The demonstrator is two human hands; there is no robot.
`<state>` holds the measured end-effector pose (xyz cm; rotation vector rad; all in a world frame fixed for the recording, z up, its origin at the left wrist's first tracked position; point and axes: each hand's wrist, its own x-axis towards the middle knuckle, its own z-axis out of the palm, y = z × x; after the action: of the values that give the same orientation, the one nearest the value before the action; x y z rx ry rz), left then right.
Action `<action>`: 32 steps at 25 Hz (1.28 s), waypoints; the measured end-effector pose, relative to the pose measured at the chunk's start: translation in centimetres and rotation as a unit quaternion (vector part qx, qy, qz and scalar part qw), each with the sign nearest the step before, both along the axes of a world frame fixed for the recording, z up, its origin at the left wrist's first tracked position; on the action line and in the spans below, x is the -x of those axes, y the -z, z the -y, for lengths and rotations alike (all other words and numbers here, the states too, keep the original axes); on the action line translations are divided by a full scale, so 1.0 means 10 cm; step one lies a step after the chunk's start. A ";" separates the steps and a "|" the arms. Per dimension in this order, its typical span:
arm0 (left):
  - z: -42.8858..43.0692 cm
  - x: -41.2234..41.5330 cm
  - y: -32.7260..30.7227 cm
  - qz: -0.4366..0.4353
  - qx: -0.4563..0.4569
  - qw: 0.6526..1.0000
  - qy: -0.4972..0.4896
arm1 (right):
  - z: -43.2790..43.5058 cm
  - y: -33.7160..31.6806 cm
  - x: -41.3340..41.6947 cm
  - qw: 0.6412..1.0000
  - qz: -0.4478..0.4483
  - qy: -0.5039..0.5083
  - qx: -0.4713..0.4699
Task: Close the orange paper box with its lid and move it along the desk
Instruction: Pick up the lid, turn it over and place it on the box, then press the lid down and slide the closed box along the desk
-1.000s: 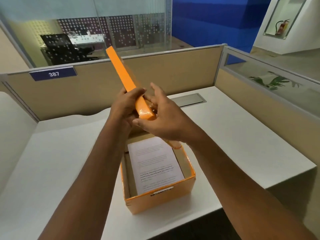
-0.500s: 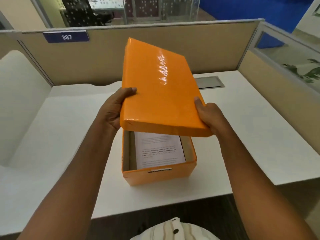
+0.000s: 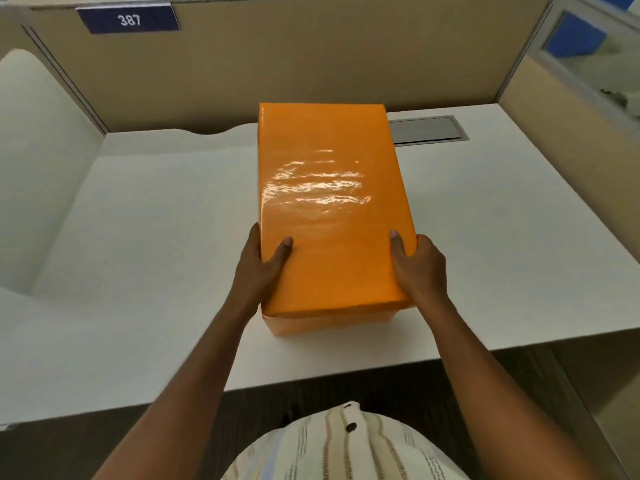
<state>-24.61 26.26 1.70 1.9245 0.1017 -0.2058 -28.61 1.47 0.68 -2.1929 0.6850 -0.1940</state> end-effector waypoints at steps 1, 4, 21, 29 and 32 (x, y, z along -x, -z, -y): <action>-0.02 0.02 0.05 0.008 -0.003 1.000 0.004 | -0.03 0.05 0.04 1.000 0.000 -0.001 0.007; -0.09 0.02 0.15 0.013 -0.013 1.000 0.009 | -0.10 0.11 0.10 1.000 0.020 0.001 0.010; -0.17 0.08 0.37 0.072 0.031 0.994 -0.082 | -0.17 0.22 0.08 0.990 -0.039 -0.013 0.134; -0.10 -0.06 0.41 0.076 -0.008 0.989 -0.127 | -0.12 0.30 -0.17 0.982 -0.057 -0.016 0.180; -0.10 -0.11 0.45 0.076 -0.025 0.989 -0.126 | -0.16 0.31 -0.23 0.978 -0.051 -0.008 0.202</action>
<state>-23.53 27.27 -2.76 1.9501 0.2487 0.1135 -26.34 3.04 -2.46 -2.6115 0.7340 -0.2304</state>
